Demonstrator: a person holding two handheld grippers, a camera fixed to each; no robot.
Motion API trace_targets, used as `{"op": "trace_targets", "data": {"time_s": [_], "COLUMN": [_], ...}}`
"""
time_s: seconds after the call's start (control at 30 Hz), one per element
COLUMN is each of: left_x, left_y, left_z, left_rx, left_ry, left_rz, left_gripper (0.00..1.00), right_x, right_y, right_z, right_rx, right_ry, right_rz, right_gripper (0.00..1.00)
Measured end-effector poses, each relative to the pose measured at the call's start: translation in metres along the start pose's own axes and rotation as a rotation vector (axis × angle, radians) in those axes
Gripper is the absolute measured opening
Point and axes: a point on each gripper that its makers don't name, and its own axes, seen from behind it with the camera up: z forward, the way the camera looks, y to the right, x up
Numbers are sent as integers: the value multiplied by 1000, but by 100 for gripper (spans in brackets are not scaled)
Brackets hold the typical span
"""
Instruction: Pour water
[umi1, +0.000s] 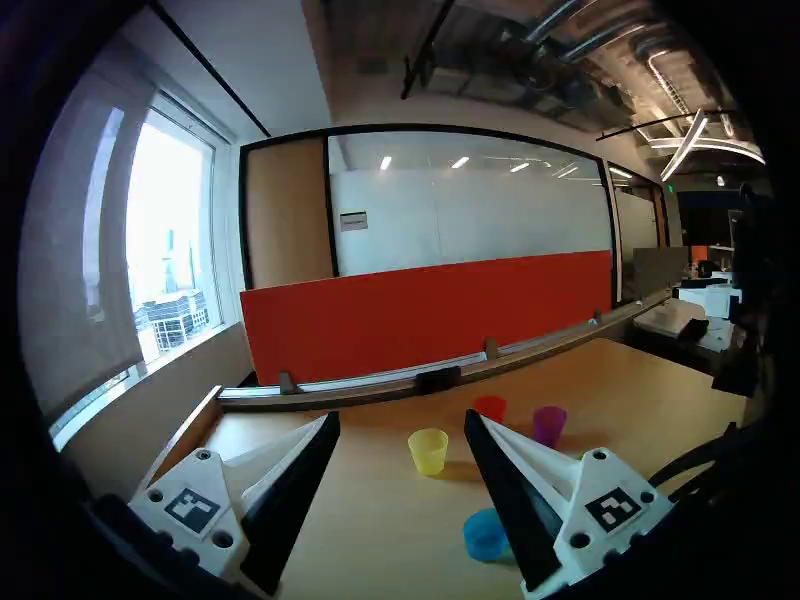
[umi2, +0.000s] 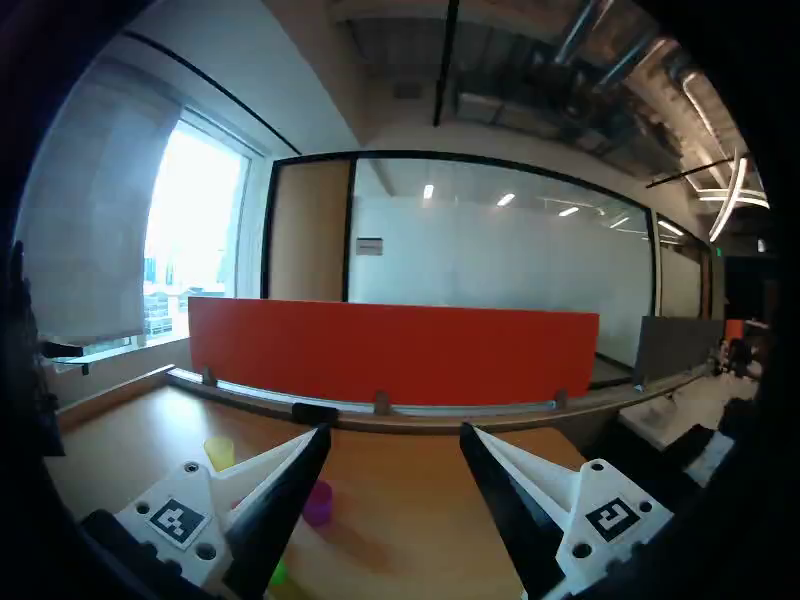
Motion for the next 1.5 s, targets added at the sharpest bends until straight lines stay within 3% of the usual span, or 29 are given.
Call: {"op": "trace_targets", "data": {"time_s": [0.3,0.5,0.77,1.2,1.5], "left_x": [-13,-33,-60,-124,-182], "left_y": [29,41,53,90,103], "left_z": [-5,-11,-18,-5,7], "left_rx": [-89,-104,-108,-232,-272], "left_ry": [-58,-112,-157,-253,-339], "left_rz": [67,57,42,62,58], "left_gripper": [92,92,93,92,93], "right_x": [-18,-33,-52,-79,-99], "right_y": [-30,-45,-60,-90,-103], "right_z": [-9,-14,-16,-13,-10], "right_rx": [167,268,347,390,389], "right_ry": [-74,-132,-179,-229,-265], "right_rz": [-70,-106,-134,-145,-149], "right_gripper": [100,100,100,100,100]}}
